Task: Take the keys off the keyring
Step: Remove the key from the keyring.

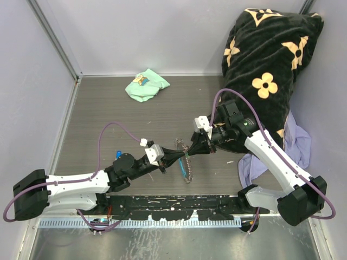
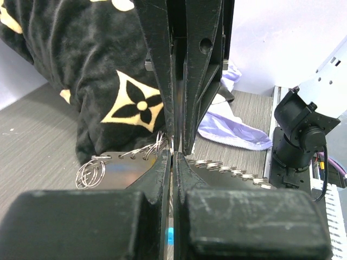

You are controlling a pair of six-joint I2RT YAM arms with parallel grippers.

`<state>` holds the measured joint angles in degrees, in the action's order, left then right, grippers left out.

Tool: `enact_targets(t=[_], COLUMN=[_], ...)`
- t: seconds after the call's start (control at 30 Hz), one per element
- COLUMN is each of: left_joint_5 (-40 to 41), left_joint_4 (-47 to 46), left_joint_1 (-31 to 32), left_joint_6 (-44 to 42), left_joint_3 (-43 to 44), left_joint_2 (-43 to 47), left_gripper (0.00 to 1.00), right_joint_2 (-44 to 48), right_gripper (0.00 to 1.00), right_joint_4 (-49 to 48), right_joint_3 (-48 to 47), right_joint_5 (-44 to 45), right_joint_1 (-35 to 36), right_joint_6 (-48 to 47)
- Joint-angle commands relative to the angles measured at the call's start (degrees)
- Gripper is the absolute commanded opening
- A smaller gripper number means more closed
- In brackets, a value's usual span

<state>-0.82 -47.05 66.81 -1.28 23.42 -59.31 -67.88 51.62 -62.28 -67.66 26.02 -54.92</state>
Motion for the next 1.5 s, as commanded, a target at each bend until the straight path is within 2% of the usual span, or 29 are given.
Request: enact_targets(t=[0.0, 0.27, 0.53, 0.8, 0.97, 1.0, 1.1, 1.23, 1.33, 1.47], left_joint_5=[-0.2, -0.57, -0.85, -1.05, -0.97, -0.94, -0.99, -0.1, 0.16, -0.13], left_joint_4=[-7.0, -7.53, -7.8, -7.88, -8.09, -8.18, -8.22, -8.23, -7.6, 1.25], left_joint_1=[0.25, 0.21, 0.25, 0.25, 0.23, 0.25, 0.26, 0.25, 0.25, 0.25], left_joint_6=[0.64, 0.87, 0.93, 0.89, 0.93, 0.97, 1.1, 1.57, 2.04, 2.44], left_joint_3=[1.1, 1.51, 1.96, 2.33, 2.42, 2.42, 2.37, 1.85, -0.2, -2.69], left_joint_2=[1.46, 0.6, -0.17, -0.53, -0.87, -0.89, -0.9, -0.37, 2.18, 10.47], left_gripper=[0.0, 0.0, 0.0, 0.0, 0.0, 0.0, 0.0, 0.01, 0.29, 0.44], right_joint_2=[0.13, -0.15, -0.57, -0.83, -0.81, -0.78, -0.78, -0.6, -0.26, -0.44], right_gripper=[0.18, 0.26, 0.26, 0.16, 0.16, 0.14, 0.02, 0.01, 0.01, 0.01], right_joint_4=[-2.77, -3.78, -3.8, -3.98, -4.0, -3.98, -3.16, -0.57, 1.44, 8.27], right_joint_3=[-0.21, -0.36, -0.38, -0.05, 0.2, 0.15, 0.08, -0.72, -1.7, -3.55], right_joint_5=[-1.9, -3.45, -6.19, -6.6, -6.67, -6.69, -6.78, -5.34, -3.07, -1.02], right_joint_1=[-0.23, -0.22, -0.26, -0.24, -0.19, -0.18, -0.11, -0.22, -0.22, -0.19], right_joint_6=[2.09, 3.17, 3.37, 3.25, 3.07, 3.06, 2.02, -0.65, -2.29, -10.83])
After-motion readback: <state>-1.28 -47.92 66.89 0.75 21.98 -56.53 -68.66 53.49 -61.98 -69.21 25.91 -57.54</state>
